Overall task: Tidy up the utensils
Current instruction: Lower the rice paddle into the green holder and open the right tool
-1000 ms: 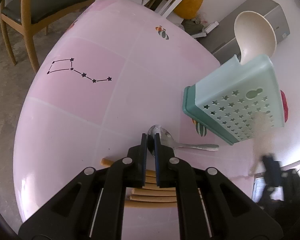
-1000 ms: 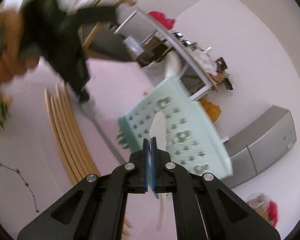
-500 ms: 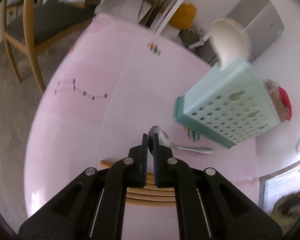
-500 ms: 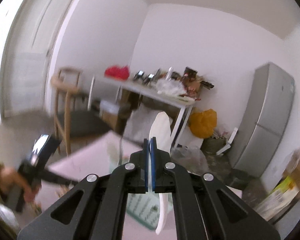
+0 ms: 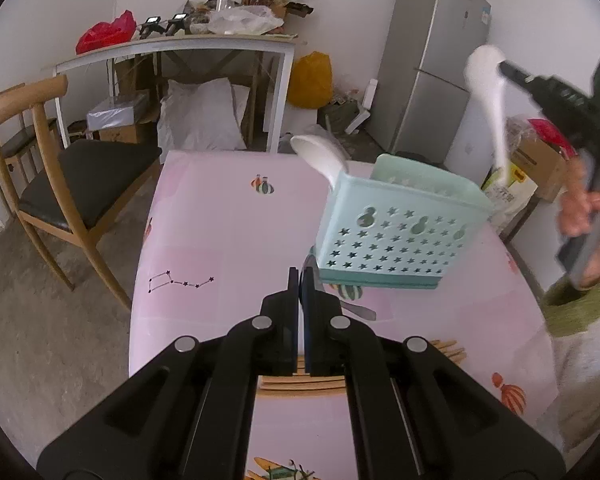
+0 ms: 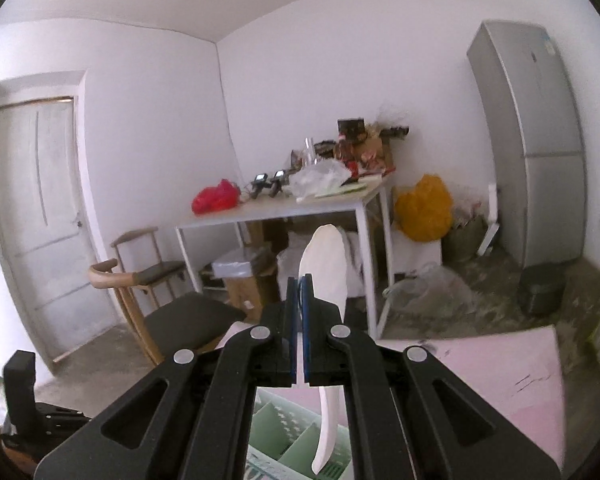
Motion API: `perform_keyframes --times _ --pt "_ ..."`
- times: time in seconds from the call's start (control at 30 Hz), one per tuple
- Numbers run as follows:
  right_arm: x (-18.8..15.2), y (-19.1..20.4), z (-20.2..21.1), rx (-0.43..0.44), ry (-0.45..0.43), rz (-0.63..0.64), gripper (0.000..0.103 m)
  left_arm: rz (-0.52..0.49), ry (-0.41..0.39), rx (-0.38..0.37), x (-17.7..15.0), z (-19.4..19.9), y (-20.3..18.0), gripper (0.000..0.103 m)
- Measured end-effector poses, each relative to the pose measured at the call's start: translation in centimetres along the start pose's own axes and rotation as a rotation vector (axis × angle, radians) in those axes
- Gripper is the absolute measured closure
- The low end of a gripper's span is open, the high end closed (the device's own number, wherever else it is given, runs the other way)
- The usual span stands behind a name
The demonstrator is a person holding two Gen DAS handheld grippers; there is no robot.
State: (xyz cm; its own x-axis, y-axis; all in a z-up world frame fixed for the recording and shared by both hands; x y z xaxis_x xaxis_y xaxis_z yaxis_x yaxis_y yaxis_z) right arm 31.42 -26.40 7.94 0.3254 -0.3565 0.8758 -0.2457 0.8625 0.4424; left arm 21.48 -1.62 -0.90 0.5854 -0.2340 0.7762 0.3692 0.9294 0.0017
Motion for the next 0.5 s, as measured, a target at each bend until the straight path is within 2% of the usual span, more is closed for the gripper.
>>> perform_keyframes --times 0.13,0.3,0.5 --pt "-1.0 -0.9 -1.4 0.036 0.025 -0.048 0.101 -0.012 -0.013 -0.005 0.8 1.2 -0.6 0.103" --pt "-2.0 -1.9 -2.4 0.034 0.034 -0.054 0.101 -0.014 -0.057 -0.032 2.3 3.8 -1.0 0.103" --pt "-5.6 -3.7 -3.6 0.029 0.081 -0.074 0.101 -0.011 -0.122 -0.082 4.6 7.0 -1.6 0.103"
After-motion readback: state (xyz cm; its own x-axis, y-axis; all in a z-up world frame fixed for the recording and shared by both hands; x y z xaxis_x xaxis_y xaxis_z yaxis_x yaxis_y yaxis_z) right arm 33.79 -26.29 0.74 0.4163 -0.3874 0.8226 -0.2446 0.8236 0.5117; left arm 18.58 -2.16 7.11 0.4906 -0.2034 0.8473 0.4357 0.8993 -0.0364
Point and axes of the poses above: each gripper's, at about its wrist camera, not at the fingertips, and z roughly against the way its jaws point, y to its left, x to its top, the point moved 9 cm from there along -z, roughly the way its jaws point, and after that the axes turned 13 degrees about -z, right-handed, at the moved point
